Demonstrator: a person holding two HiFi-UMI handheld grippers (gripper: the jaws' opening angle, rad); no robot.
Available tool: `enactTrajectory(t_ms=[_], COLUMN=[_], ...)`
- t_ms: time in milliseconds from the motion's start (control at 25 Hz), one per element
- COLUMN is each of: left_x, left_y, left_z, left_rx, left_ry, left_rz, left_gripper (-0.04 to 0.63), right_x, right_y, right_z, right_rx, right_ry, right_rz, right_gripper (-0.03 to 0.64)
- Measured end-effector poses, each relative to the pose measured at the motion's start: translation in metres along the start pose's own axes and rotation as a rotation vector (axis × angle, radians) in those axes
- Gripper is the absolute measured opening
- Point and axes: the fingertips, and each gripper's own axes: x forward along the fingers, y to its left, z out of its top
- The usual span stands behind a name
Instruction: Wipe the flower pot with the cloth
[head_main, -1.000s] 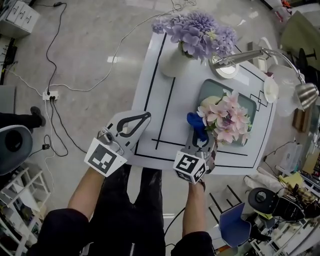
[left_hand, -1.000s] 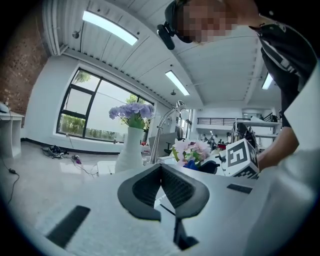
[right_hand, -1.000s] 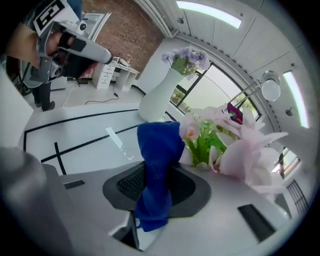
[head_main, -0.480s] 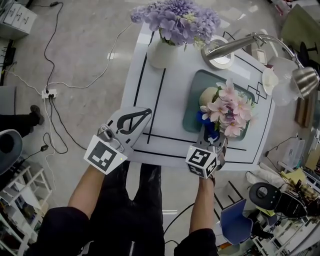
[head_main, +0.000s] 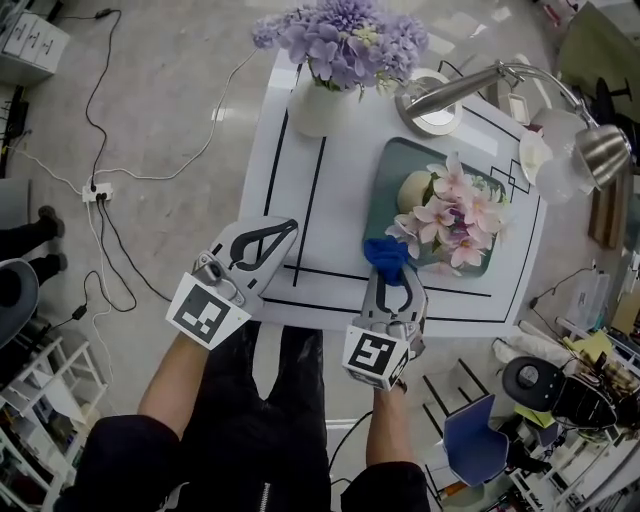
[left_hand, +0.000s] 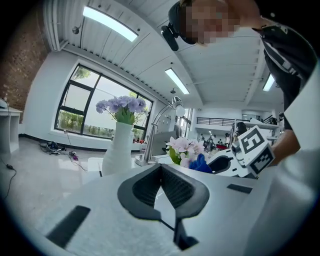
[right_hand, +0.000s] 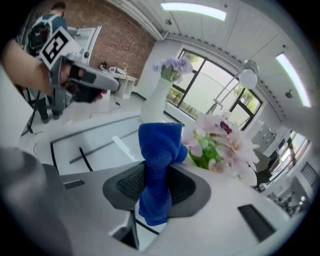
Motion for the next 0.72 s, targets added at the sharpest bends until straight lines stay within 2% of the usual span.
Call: enactTrajectory(t_ms=[80,120,240,320,360,440,560,600,720], left_x=[-0.008,-0.013,-0.029,-0.04,-0.044,-0.051,-0.058,-0.059,-0.06], left_y=[0.01,0.016,0.038,0.051,0.057,0.066,0.077,0.079,0.084], left_z=[0.001,0.002,0.007,0.011,0.012,0.014,0.015,0.015,0.014], left_rx=[-0.004,-0.005,0.003,0.016,0.024,0.035,0.041,0.041,0.036], left_ry=[-0.002,-0.004,-0.013,-0.015,-0.014,-0.009,-0.007,-0.007,-0.005], left_rz=[0.014,0.023,0.054,0.066,0.068,0.068,0.067,0.065,0.055], left_gripper=[0.006,0.006,0.006,0.006,0.005,0.006,0.006,0.006,0.006], right_x=[-0.001,0.001,0.024,0.046,0.056,0.072,0.094,0.1,0.114], right_y=[0.018,0.025,0.031,0.023,0.015,-0.004,-0.029,-0.036,-0.052], right_z=[0.036,0.056,0.105,0.117,0.119,0.121,0.118,0.113,0.089], right_rx=[0.089,0.166,0.487,0.658,0.703,0.666,0.462,0.423,0.419], right_ry=[-0.073,-0.111,-0.217,-0.251,-0.255,-0.23,-0.14,-0.102,0.009], right_rz=[0.031,0.051,0.097,0.062,0.014,-0.106,-0.259,-0.294,-0.358], right_gripper=[0.109,0.109,0.109,0.109,0.109,0.109,0.109,0.109,0.109])
